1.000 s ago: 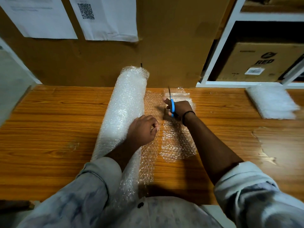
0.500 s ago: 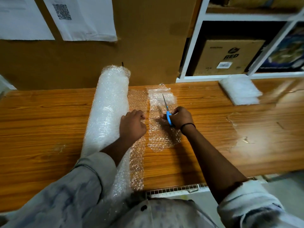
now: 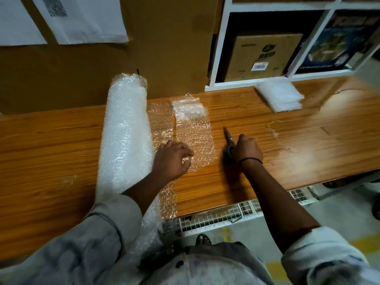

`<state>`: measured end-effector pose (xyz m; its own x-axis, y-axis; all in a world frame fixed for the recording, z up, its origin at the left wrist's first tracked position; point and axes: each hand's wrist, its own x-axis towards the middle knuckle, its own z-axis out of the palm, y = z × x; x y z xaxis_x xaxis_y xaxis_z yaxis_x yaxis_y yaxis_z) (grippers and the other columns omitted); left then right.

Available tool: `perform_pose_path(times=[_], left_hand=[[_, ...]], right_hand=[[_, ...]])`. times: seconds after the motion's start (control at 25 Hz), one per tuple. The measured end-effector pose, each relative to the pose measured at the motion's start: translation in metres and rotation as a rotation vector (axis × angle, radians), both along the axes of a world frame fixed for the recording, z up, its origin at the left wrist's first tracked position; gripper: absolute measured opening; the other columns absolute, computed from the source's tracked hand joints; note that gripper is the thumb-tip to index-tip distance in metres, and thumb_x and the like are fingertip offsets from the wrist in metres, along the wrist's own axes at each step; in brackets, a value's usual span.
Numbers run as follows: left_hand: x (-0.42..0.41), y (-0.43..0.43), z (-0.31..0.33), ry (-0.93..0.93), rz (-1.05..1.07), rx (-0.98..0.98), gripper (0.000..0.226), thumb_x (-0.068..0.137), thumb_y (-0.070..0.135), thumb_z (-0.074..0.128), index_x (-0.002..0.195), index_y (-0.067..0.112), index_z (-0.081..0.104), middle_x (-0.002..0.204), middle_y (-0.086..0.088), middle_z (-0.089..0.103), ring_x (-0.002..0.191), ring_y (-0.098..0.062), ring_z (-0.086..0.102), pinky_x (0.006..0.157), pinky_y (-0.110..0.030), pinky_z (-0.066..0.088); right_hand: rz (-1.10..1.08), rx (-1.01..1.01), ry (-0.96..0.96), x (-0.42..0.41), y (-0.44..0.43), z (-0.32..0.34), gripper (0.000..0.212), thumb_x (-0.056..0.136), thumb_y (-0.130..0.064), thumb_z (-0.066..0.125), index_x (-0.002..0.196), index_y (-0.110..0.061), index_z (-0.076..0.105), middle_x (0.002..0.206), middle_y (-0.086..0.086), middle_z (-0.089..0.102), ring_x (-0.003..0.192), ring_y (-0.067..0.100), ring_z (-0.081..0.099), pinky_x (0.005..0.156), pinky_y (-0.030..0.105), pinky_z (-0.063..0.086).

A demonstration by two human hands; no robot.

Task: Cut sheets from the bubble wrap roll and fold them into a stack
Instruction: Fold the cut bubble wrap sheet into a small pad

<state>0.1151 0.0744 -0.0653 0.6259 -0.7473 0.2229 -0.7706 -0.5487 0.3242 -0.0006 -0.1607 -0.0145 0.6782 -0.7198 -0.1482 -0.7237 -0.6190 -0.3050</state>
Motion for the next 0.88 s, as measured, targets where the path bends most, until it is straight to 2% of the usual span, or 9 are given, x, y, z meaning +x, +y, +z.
perform_pose_path(times=[0.2,0.28,0.4,0.52,0.64,0.8,0.88], left_hand=[[-0.018,0.004,-0.002,-0.029,0.034,-0.021,0.021,0.092,0.038,0.07,0.111,0.035,0.079,0.122,0.015,0.071,0.111,-0.02,0.058,0.09,-0.036,0.041],[-0.025,0.006,-0.003,-0.019,0.039,-0.054,0.019,0.092,0.036,0.07,0.108,0.033,0.08,0.118,0.013,0.073,0.107,-0.021,0.061,0.091,-0.038,0.046],[-0.033,0.008,-0.001,0.002,0.014,-0.083,0.015,0.092,0.032,0.07,0.104,0.03,0.08,0.111,0.011,0.074,0.1,-0.019,0.065,0.087,-0.038,0.051],[-0.039,0.008,0.005,0.027,-0.019,-0.101,0.013,0.091,0.029,0.072,0.101,0.028,0.08,0.102,0.01,0.076,0.089,-0.016,0.068,0.074,-0.032,0.055],[-0.05,0.005,0.007,0.063,-0.008,-0.125,0.013,0.091,0.03,0.072,0.1,0.028,0.081,0.102,0.012,0.076,0.086,-0.011,0.069,0.067,-0.024,0.052],[-0.063,-0.007,0.013,0.109,-0.045,-0.113,0.015,0.094,0.035,0.067,0.104,0.031,0.077,0.106,0.015,0.075,0.087,-0.008,0.068,0.067,-0.023,0.051],[-0.066,-0.016,0.019,0.135,-0.046,-0.091,0.017,0.096,0.037,0.065,0.109,0.034,0.075,0.107,0.015,0.076,0.08,-0.005,0.066,0.063,-0.018,0.044]], right_hand=[[0.026,-0.01,0.161,-0.01,-0.005,0.008,0.036,0.098,-0.027,0.066,0.125,-0.004,0.06,0.126,0.023,0.064,0.115,0.041,0.064,0.084,0.045,0.053],[0.042,-0.01,0.176,-0.012,-0.002,0.009,0.034,0.099,-0.026,0.065,0.125,-0.005,0.061,0.125,0.022,0.065,0.114,0.04,0.065,0.08,0.043,0.051],[0.046,-0.067,0.135,-0.019,0.002,0.005,0.034,0.099,-0.026,0.064,0.126,-0.006,0.06,0.122,0.021,0.066,0.109,0.04,0.066,0.072,0.04,0.045],[0.051,-0.051,0.042,-0.027,0.0,-0.005,0.034,0.096,-0.027,0.068,0.12,-0.004,0.061,0.117,0.024,0.068,0.106,0.041,0.066,0.071,0.039,0.045],[0.059,0.014,-0.029,-0.034,-0.009,-0.011,0.037,0.089,-0.038,0.075,0.11,-0.009,0.069,0.11,0.021,0.071,0.101,0.039,0.068,0.07,0.033,0.046],[0.142,-0.106,-0.059,-0.033,-0.032,-0.004,0.029,0.093,-0.029,0.067,0.111,-0.006,0.069,0.11,0.026,0.068,0.098,0.043,0.068,0.073,0.039,0.05],[0.2,-0.125,-0.014,-0.029,-0.047,0.0,0.028,0.093,-0.028,0.067,0.109,-0.005,0.07,0.106,0.026,0.071,0.098,0.043,0.068,0.07,0.037,0.048]])
